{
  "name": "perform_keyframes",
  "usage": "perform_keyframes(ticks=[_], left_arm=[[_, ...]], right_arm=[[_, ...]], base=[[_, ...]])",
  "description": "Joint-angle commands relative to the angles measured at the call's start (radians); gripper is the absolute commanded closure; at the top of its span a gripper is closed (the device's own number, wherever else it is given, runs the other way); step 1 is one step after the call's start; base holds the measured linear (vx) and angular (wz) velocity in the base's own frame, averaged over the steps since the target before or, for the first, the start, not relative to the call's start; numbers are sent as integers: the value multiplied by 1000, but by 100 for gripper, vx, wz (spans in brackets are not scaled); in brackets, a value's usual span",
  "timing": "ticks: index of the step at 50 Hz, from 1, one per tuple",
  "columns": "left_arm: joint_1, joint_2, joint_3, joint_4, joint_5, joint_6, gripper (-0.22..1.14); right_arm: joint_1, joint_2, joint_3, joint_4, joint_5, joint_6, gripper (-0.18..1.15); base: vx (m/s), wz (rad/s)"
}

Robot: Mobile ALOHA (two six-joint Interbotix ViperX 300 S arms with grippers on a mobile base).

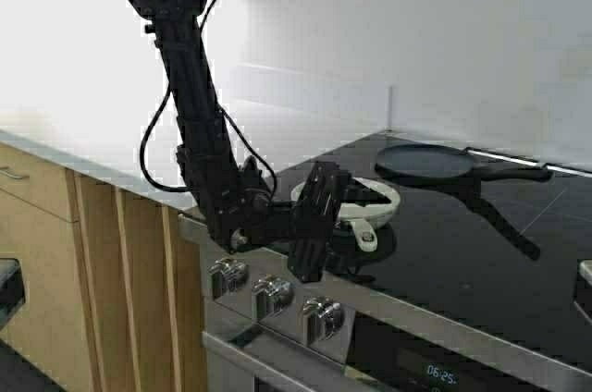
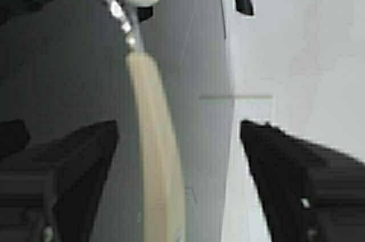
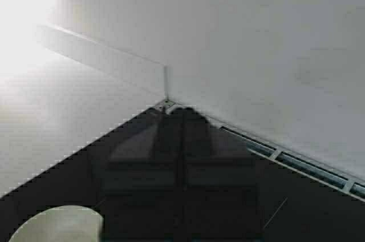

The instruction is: Wash the pan

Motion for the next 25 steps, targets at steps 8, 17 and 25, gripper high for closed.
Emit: perform_keyframes(ticks=[8, 17, 25], left_arm=[[-5, -6, -52, -2, 25, -6, -7], [-5, 14, -84, -5, 25, -29, -4], [-5, 29, -114, -5, 23, -106, 30]], right_arm=[[2, 5, -15, -2, -3, 0, 91], [2, 6, -15, -2, -3, 0, 91], [2, 5, -15, -2, -5, 0, 91]], base=[[0, 0], [0, 0], [0, 0]])
